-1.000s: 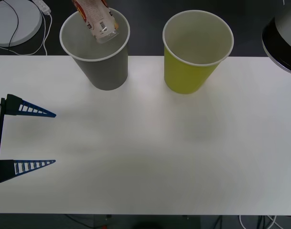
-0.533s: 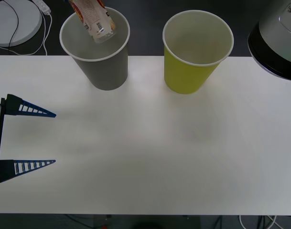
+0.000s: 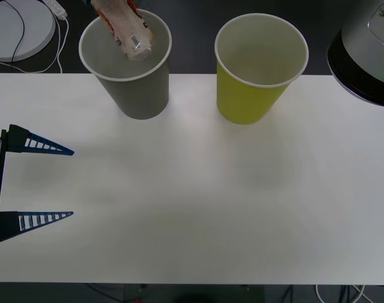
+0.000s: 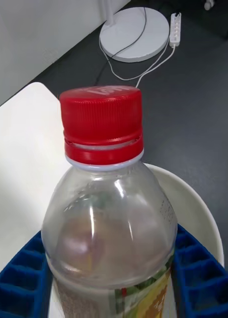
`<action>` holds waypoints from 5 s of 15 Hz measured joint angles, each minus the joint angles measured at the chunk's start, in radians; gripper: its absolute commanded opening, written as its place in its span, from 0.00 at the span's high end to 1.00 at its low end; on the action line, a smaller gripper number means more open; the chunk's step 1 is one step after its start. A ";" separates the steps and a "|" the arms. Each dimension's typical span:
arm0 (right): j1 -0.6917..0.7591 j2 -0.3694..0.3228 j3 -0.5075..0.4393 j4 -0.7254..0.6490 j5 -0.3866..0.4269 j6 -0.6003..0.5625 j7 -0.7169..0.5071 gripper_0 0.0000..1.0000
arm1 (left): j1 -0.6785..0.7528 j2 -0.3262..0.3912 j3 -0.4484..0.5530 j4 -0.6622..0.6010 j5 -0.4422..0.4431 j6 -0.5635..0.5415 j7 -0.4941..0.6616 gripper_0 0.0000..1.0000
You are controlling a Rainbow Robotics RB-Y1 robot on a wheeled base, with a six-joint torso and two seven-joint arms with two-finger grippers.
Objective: Put the can into the green bin and the plastic bottle into the gray bin
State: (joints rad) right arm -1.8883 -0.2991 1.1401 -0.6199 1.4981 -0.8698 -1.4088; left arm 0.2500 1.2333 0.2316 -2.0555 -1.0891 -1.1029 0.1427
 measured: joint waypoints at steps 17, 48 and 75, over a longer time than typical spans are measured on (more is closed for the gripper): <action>0.024 -0.032 0.000 -0.040 -0.054 0.012 0.059 0.00 | 0.000 0.000 0.000 0.000 0.000 0.000 0.000 0.00; 0.709 -0.836 -0.344 -1.056 -0.373 0.009 0.514 0.00 | 0.000 0.000 0.000 0.000 0.000 0.000 0.000 0.00; 1.761 -0.822 -1.160 -1.460 -0.318 -0.274 1.097 0.00 | 0.000 0.000 0.000 0.000 0.000 0.000 0.000 0.00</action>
State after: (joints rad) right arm -0.1269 -1.1215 -0.0203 -2.0795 1.1801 -1.1442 -0.3118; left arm 0.2500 1.2333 0.2316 -2.0555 -1.0891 -1.1029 0.1427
